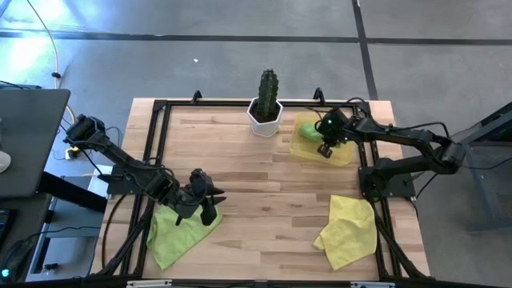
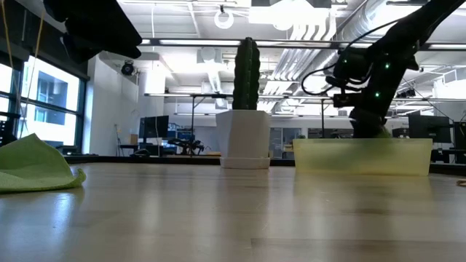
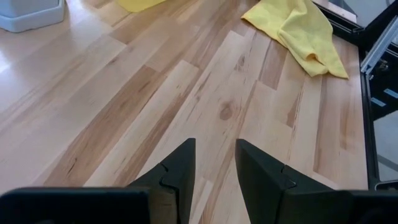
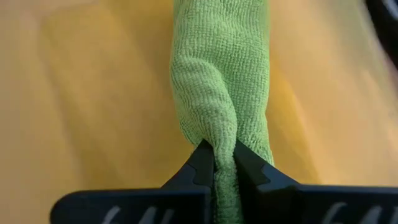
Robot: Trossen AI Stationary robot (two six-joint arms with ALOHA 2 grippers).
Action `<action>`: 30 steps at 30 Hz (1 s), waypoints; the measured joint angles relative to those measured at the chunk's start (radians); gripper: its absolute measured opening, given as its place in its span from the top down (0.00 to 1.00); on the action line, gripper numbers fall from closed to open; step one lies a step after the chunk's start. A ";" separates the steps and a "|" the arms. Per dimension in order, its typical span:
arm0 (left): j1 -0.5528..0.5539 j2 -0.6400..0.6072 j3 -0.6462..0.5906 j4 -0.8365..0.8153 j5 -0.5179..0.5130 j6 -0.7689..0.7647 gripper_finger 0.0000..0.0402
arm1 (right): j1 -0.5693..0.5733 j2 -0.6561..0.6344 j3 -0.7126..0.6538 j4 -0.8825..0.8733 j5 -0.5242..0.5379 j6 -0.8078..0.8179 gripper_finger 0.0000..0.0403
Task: Roll microfiber towels into tight, uniform cylinder then place into a basket
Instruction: Put the green towel into the yellow bin, then roll the yellow towel
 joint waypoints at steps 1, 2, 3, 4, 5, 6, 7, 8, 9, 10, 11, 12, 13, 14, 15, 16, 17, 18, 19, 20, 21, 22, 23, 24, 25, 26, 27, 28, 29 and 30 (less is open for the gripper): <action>0.000 0.000 0.000 0.000 -0.001 0.000 0.75 | -0.013 0.000 0.000 0.002 0.020 0.005 0.98; 0.000 0.000 0.000 0.000 -0.002 0.000 0.75 | -0.025 0.000 0.000 0.003 0.033 -0.002 0.98; 0.000 0.000 0.000 0.000 -0.002 0.000 0.75 | -0.034 0.000 0.000 0.003 0.037 -0.025 0.98; 0.000 0.000 0.000 0.000 -0.002 0.000 0.75 | -0.040 0.000 0.000 0.002 0.038 -0.057 0.98; 0.000 0.000 0.000 0.000 -0.002 0.000 0.75 | -0.045 0.000 0.000 0.002 0.037 -0.091 0.98; 0.000 0.000 0.000 0.000 -0.002 0.000 0.75 | -0.049 0.000 0.000 0.003 0.036 -0.127 0.98; 0.000 0.000 0.000 0.000 -0.002 0.000 0.75 | -0.051 0.000 0.000 0.003 0.033 -0.155 0.98; 0.000 0.000 0.000 0.000 -0.002 0.000 0.75 | -0.053 0.000 -0.001 0.003 0.032 -0.171 0.98; 0.000 0.000 0.000 0.000 -0.002 0.000 0.75 | -0.054 0.000 -0.001 0.003 0.032 -0.181 0.98; 0.000 0.000 0.000 0.000 -0.002 0.000 0.75 | -0.057 0.000 -0.001 0.004 0.032 -0.185 0.98; 0.000 0.000 0.000 0.000 -0.002 0.000 0.75 | -0.058 0.000 -0.001 0.004 0.032 -0.185 0.98; 0.000 0.000 0.000 0.000 -0.002 0.000 0.75 | -0.058 0.000 -0.001 0.004 0.032 -0.187 0.97; 0.000 0.000 0.000 0.000 -0.002 0.000 0.75 | -0.058 0.000 -0.001 0.004 0.032 -0.187 0.96; 0.000 0.000 0.000 0.000 -0.002 0.000 0.75 | -0.057 0.000 -0.001 0.004 0.032 -0.187 0.94; 0.000 0.000 0.000 0.000 -0.002 0.000 0.75 | -0.058 0.000 -0.001 0.004 0.032 -0.188 0.92; 0.000 0.000 0.000 0.000 -0.002 0.000 0.75 | -0.058 0.000 -0.001 0.005 0.035 -0.193 0.89; 0.000 0.000 0.000 0.000 -0.002 0.000 0.75 | -0.058 0.000 -0.001 0.005 0.043 -0.200 0.85; 0.000 0.000 0.000 0.000 -0.002 0.000 0.75 | -0.057 0.000 -0.001 0.006 0.051 -0.208 0.82; 0.000 0.000 0.000 0.000 -0.002 0.000 0.75 | -0.058 0.000 -0.001 0.006 0.063 -0.213 0.79; 0.000 0.000 0.000 0.000 -0.002 0.000 0.75 | -0.058 0.000 -0.001 0.008 0.079 -0.213 0.75; 0.000 0.000 0.000 0.000 -0.002 0.000 0.75 | -0.058 0.000 -0.001 0.012 0.098 -0.213 0.72; 0.000 0.000 0.000 0.000 -0.002 0.000 0.75 | -0.058 0.000 -0.001 0.016 0.112 -0.213 0.69; 0.000 0.000 0.000 0.000 -0.002 0.000 0.75 | -0.058 0.000 -0.001 0.018 0.120 -0.210 0.67; 0.000 0.000 0.000 0.000 -0.002 0.000 0.75 | -0.058 0.000 -0.001 0.018 0.121 -0.198 0.65; 0.000 0.000 0.000 0.000 -0.002 0.000 0.75 | -0.057 0.000 -0.001 0.018 0.121 -0.183 0.63; 0.000 0.000 0.000 0.000 -0.002 0.000 0.75 | -0.057 0.000 -0.001 0.018 0.121 -0.166 0.62; 0.000 0.000 0.000 0.000 -0.002 0.000 0.75 | -0.055 0.000 0.000 0.016 0.120 -0.152 0.61; 0.000 0.000 0.000 0.000 -0.002 0.000 0.75 | -0.051 0.001 0.006 -0.001 0.119 -0.128 0.61; 0.000 0.000 0.000 0.000 -0.002 0.000 0.75 | -0.046 0.001 0.015 -0.021 0.117 -0.110 0.61; 0.000 0.000 0.000 0.000 -0.002 0.000 0.75 | -0.040 0.001 0.030 -0.044 0.117 -0.098 0.61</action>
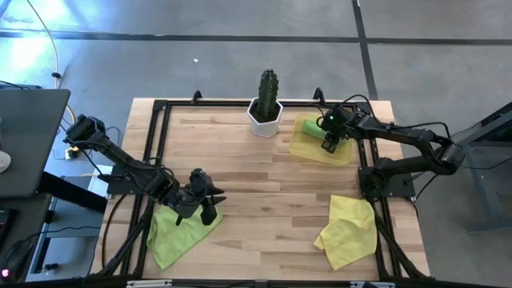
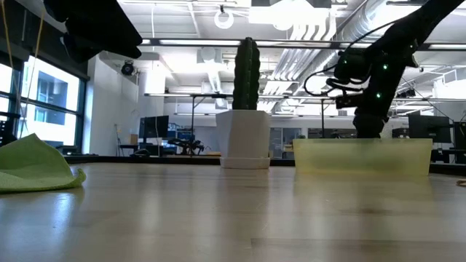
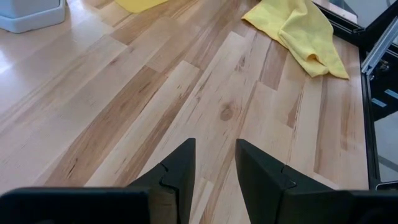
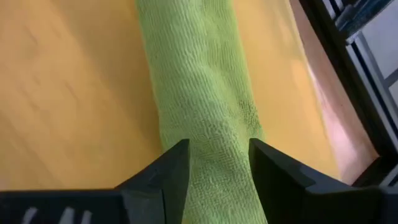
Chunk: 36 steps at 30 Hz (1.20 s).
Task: Roll microfiber towels into tight, uniform cylinder then place into a basket
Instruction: Roll the yellow towel
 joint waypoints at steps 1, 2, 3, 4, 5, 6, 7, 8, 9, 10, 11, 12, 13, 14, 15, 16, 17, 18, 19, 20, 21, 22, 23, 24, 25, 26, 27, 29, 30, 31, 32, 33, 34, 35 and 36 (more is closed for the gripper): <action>0.000 0.000 0.000 0.000 0.000 0.000 0.75 | 0.008 0.000 0.018 -0.023 0.000 0.011 0.61; 0.000 0.000 0.000 0.000 0.000 0.000 0.75 | 0.016 0.000 0.040 -0.057 0.000 0.021 0.62; 0.000 0.000 0.000 0.000 0.000 0.000 0.75 | 0.024 0.000 0.066 -0.097 -0.001 0.034 0.62; 0.000 0.000 0.000 0.000 0.000 0.000 0.75 | 0.034 0.000 0.095 -0.136 -0.001 0.048 0.62; 0.000 0.000 0.000 0.000 0.000 0.000 0.75 | 0.047 0.000 0.127 -0.175 -0.001 0.065 0.62; 0.000 0.000 0.000 0.000 0.000 0.000 0.75 | 0.062 0.000 0.163 -0.215 -0.001 0.084 0.63; 0.000 0.000 0.000 0.000 0.000 0.000 0.75 | 0.079 0.000 0.202 -0.258 -0.003 0.108 0.63; 0.000 0.000 0.000 0.000 0.001 -0.001 0.75 | 0.097 0.000 0.238 -0.306 -0.013 0.137 0.64; 0.000 0.000 0.000 0.000 0.001 -0.002 0.75 | 0.119 0.000 0.275 -0.356 -0.040 0.175 0.64; 0.000 0.000 0.000 0.000 0.001 -0.004 0.75 | 0.141 0.000 0.310 -0.403 -0.080 0.217 0.64; 0.000 0.000 0.000 0.000 0.001 -0.007 0.75 | 0.164 0.000 0.340 -0.449 -0.139 0.270 0.64; 0.000 0.000 0.000 0.000 0.001 -0.015 0.75 | 0.192 -0.001 0.362 -0.493 -0.211 0.328 0.64; 0.000 0.000 0.000 0.000 0.002 -0.025 0.75 | 0.226 -0.001 0.378 -0.533 -0.287 0.386 0.64; 0.000 0.000 0.000 0.000 0.002 -0.028 0.75 | 0.264 -0.001 0.385 -0.566 -0.358 0.448 0.64; 0.000 0.000 0.000 0.000 0.003 -0.029 0.75 | 0.305 -0.001 0.384 -0.590 -0.417 0.518 0.64; 0.000 0.000 0.000 0.000 0.003 -0.028 0.75 | 0.355 -0.001 0.375 -0.602 -0.464 0.585 0.64; 0.000 0.000 0.000 0.000 0.003 -0.028 0.75 | 0.408 -0.001 0.361 -0.611 -0.496 0.641 0.64; 0.000 0.000 0.000 0.000 0.003 -0.028 0.75 | 0.465 -0.001 0.340 -0.617 -0.514 0.695 0.64; 0.000 0.000 0.000 0.000 0.003 -0.026 0.75 | 0.525 -0.001 0.318 -0.619 -0.522 0.757 0.64; 0.000 0.000 0.000 0.000 0.002 -0.021 0.75 | 0.591 -0.001 0.293 -0.614 -0.525 0.827 0.64; 0.000 0.000 0.000 0.000 0.002 -0.013 0.75 | 0.653 -0.001 0.268 -0.604 -0.527 0.900 0.64; 0.000 0.000 0.000 0.000 0.002 -0.004 0.75 | 0.711 -0.001 0.246 -0.596 -0.530 0.975 0.64; 0.000 0.000 0.000 0.000 0.001 0.003 0.75 | 0.770 -0.001 0.224 -0.588 -0.530 1.048 0.64; 0.000 0.000 0.000 0.000 0.000 0.007 0.75 | 0.821 -0.001 0.206 -0.574 -0.524 1.121 0.64; 0.000 0.000 0.000 0.000 -0.002 0.008 0.75 | 0.872 -0.001 0.189 -0.558 -0.507 1.201 0.64; 0.000 0.000 0.000 0.000 -0.007 0.008 0.75 | 0.918 -0.001 0.174 -0.541 -0.486 1.272 0.64; 0.000 0.000 0.000 0.000 -0.013 0.008 0.75 | 0.959 -0.001 0.157 -0.523 -0.461 1.343 0.64; 0.000 0.000 0.000 0.000 -0.024 0.008 0.75 | 1.034 -0.001 0.125 -0.489 -0.412 1.482 0.64; 0.000 0.000 0.000 0.000 -0.026 0.008 0.75 | 1.065 0.000 0.110 -0.474 -0.398 1.540 0.64; 0.000 0.000 0.000 0.000 -0.026 0.008 0.75 | 1.093 0.000 0.096 -0.458 -0.390 1.585 0.64; 0.000 0.000 0.000 0.000 -0.026 0.008 0.75 | 1.118 0.000 0.083 -0.443 -0.388 1.612 0.64; 0.000 0.000 0.000 0.000 -0.026 0.007 0.75 | 1.141 0.000 0.073 -0.429 -0.386 1.626 0.64; 0.000 0.000 0.000 0.000 -0.026 0.003 0.75 | 1.163 0.000 0.066 -0.420 -0.379 1.637 0.64; 0.000 0.000 0.000 0.000 -0.026 0.001 0.75 | 1.182 0.002 0.061 -0.416 -0.367 1.648 0.64; 0.000 0.000 0.000 0.001 -0.026 0.001 0.75 | 1.198 0.010 0.060 -0.414 -0.354 1.662 0.64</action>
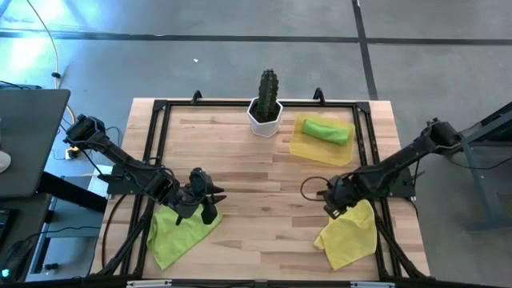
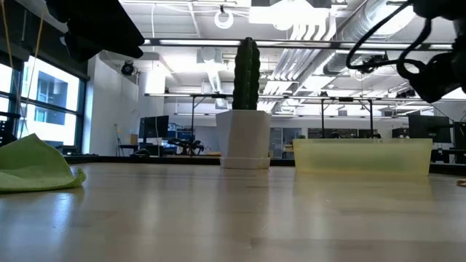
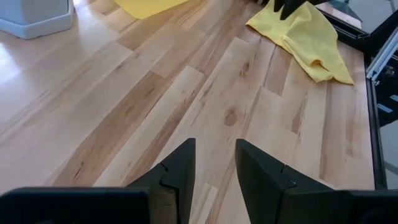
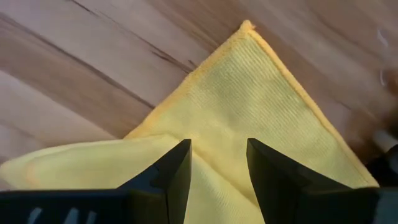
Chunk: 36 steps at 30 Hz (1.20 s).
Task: Roll microfiber towels into tight, uniform cylinder then place into a basket
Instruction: Roll the yellow towel
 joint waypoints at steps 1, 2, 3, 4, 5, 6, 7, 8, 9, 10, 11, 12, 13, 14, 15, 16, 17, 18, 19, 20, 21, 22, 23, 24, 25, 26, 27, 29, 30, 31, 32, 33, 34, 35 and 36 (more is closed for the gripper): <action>0.000 0.000 0.000 0.005 0.000 0.000 0.75 | 0.014 0.010 0.000 0.002 0.011 0.005 0.64; 0.000 0.000 0.000 0.013 0.000 0.000 0.75 | 0.028 0.023 0.000 0.002 0.024 0.005 0.64; 0.000 0.000 0.000 0.023 0.000 0.000 0.75 | 0.038 0.041 0.000 0.002 0.030 0.004 0.64; 0.000 0.000 0.001 0.033 -0.001 0.000 0.75 | 0.047 0.065 0.000 0.003 0.032 0.003 0.64; 0.000 0.000 0.001 0.042 0.000 0.001 0.75 | 0.054 0.088 0.000 0.003 0.032 -0.003 0.64; 0.000 0.000 0.001 0.052 0.000 0.005 0.75 | 0.060 0.115 0.000 0.005 0.028 -0.010 0.64; 0.000 0.000 0.001 0.057 0.000 0.007 0.75 | 0.064 0.142 0.000 0.007 0.024 -0.023 0.64; 0.000 0.000 0.001 0.061 0.000 0.007 0.75 | 0.067 0.170 0.000 0.008 0.023 -0.038 0.64; 0.000 0.000 0.001 0.065 0.000 0.007 0.75 | 0.069 0.197 0.000 0.009 0.023 -0.051 0.64; 0.000 0.000 0.001 0.072 0.000 0.007 0.75 | 0.070 0.222 0.000 0.009 0.023 -0.061 0.64; 0.000 0.000 0.001 0.077 0.000 0.007 0.75 | 0.069 0.247 0.002 0.010 0.017 -0.074 0.64; 0.000 0.000 0.001 0.082 0.000 0.007 0.75 | 0.066 0.266 0.004 0.010 0.014 -0.087 0.64; 0.000 0.000 0.001 0.089 0.002 0.007 0.75 | 0.060 0.286 0.006 0.014 0.008 -0.108 0.64; 0.000 0.000 0.001 0.100 0.005 0.007 0.75 | 0.053 0.302 0.007 0.020 0.004 -0.130 0.64; 0.000 0.000 0.001 0.106 0.008 0.007 0.75 | 0.046 0.317 0.011 0.024 0.002 -0.147 0.64; 0.000 0.000 0.001 0.110 0.009 0.007 0.75 | 0.037 0.326 0.016 0.026 0.001 -0.165 0.64; 0.000 0.000 0.001 0.115 0.010 0.007 0.75 | 0.027 0.334 0.024 0.023 0.004 -0.180 0.64; 0.000 0.000 0.001 0.122 0.011 0.007 0.75 | 0.019 0.342 0.037 0.030 0.021 -0.195 0.64; 0.000 0.000 0.001 0.126 0.011 0.007 0.75 | 0.007 0.346 0.053 0.054 0.054 -0.213 0.64; 0.000 0.000 0.001 0.128 0.011 0.007 0.75 | -0.008 0.349 0.070 0.090 0.100 -0.232 0.64; 0.000 0.000 0.001 0.132 0.012 0.007 0.75 | -0.021 0.351 0.083 0.117 0.156 -0.252 0.64; 0.000 0.000 0.001 0.138 0.011 0.007 0.75 | -0.034 0.353 0.095 0.138 0.205 -0.276 0.64; 0.000 0.000 0.001 0.142 0.012 0.007 0.75 | -0.046 0.353 0.104 0.174 0.243 -0.306 0.64; 0.000 0.000 0.001 0.146 0.012 0.007 0.75 | -0.057 0.354 0.110 0.232 0.285 -0.341 0.64; 0.000 0.000 0.001 0.150 0.012 0.007 0.75 | -0.071 0.358 0.117 0.296 0.319 -0.383 0.64; 0.000 0.000 0.001 0.151 0.012 0.007 0.75 | -0.087 0.363 0.120 0.371 0.344 -0.429 0.64; 0.000 0.000 0.001 0.151 0.012 0.007 0.75 | -0.102 0.367 0.126 0.441 0.373 -0.477 0.64; 0.000 0.000 0.001 0.151 0.012 0.007 0.75 | -0.135 0.367 0.132 0.575 0.393 -0.565 0.64; 0.000 0.000 0.001 0.152 0.012 0.007 0.75 | -0.150 0.367 0.134 0.632 0.393 -0.609 0.64; 0.000 0.000 0.001 0.152 0.012 0.007 0.75 | -0.162 0.367 0.140 0.674 0.392 -0.654 0.64; 0.000 0.000 0.001 0.152 0.012 0.007 0.75 | -0.171 0.363 0.149 0.707 0.392 -0.694 0.64; 0.000 0.000 0.001 0.152 0.012 0.007 0.75 | -0.176 0.359 0.163 0.727 0.391 -0.723 0.64; 0.000 0.000 0.001 0.152 0.012 0.007 0.75 | -0.179 0.357 0.183 0.733 0.383 -0.739 0.64; 0.000 0.003 0.001 0.152 0.011 0.008 0.75 | -0.181 0.356 0.204 0.717 0.359 -0.746 0.64; 0.000 0.009 0.001 0.154 0.008 0.012 0.75 | -0.179 0.356 0.226 0.669 0.324 -0.744 0.64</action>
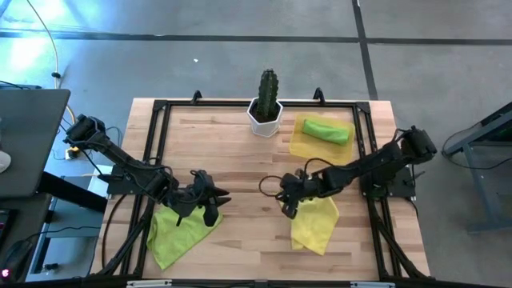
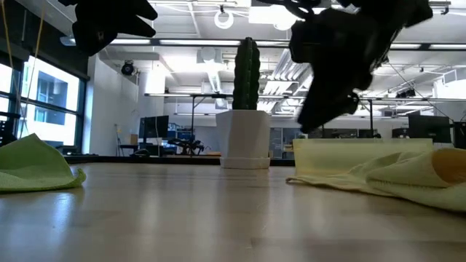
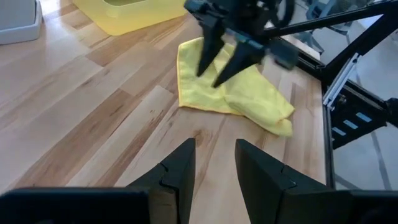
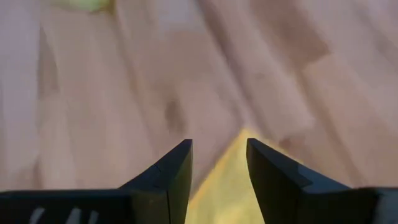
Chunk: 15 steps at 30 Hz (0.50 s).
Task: Roll microfiber towels into tight, uniform cylinder then place into a basket
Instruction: Roll the yellow towel
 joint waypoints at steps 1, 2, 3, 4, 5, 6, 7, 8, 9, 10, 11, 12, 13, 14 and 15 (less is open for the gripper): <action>0.000 0.011 0.000 0.002 -0.007 0.015 0.75 | 0.005 0.000 0.021 -0.067 -0.041 0.015 0.64; 0.000 0.022 0.000 0.000 -0.011 0.041 0.75 | 0.012 0.001 0.040 -0.141 -0.088 0.044 0.64; 0.000 0.036 0.000 0.001 -0.013 0.070 0.75 | 0.024 0.003 0.055 -0.211 -0.136 0.087 0.64; 0.000 0.056 0.000 0.012 -0.013 0.093 0.75 | 0.039 0.004 0.066 -0.273 -0.176 0.136 0.64; 0.000 0.086 0.000 0.034 -0.011 0.115 0.75 | 0.059 0.004 0.074 -0.342 -0.214 0.191 0.64; 0.000 0.114 0.000 0.047 -0.007 0.139 0.75 | 0.080 0.004 0.079 -0.399 -0.249 0.243 0.64; 0.000 0.142 -0.002 0.072 -0.005 0.168 0.75 | 0.104 0.004 0.082 -0.435 -0.271 0.285 0.64; 0.001 0.176 -0.002 0.122 -0.005 0.200 0.75 | 0.132 0.004 0.083 -0.453 -0.287 0.323 0.64; 0.004 0.211 0.000 0.183 -0.005 0.241 0.75 | 0.159 0.004 0.083 -0.463 -0.296 0.356 0.64; 0.010 0.247 0.000 0.245 -0.005 0.292 0.75 | 0.187 0.004 0.083 -0.472 -0.299 0.382 0.64; 0.015 0.282 -0.001 0.312 -0.004 0.346 0.75 | 0.213 0.004 0.083 -0.473 -0.299 0.406 0.64; 0.022 0.320 -0.001 0.400 -0.004 0.402 0.75 | 0.238 0.004 0.083 -0.470 -0.296 0.427 0.64; 0.032 0.360 0.002 0.498 -0.004 0.458 0.75 | 0.259 0.004 0.083 -0.467 -0.291 0.449 0.64; 0.045 0.400 0.007 0.578 0.001 0.515 0.75 | 0.277 0.004 0.083 -0.464 -0.277 0.472 0.64; 0.057 0.439 0.011 0.644 0.006 0.568 0.75 | 0.294 0.004 0.083 -0.463 -0.257 0.497 0.64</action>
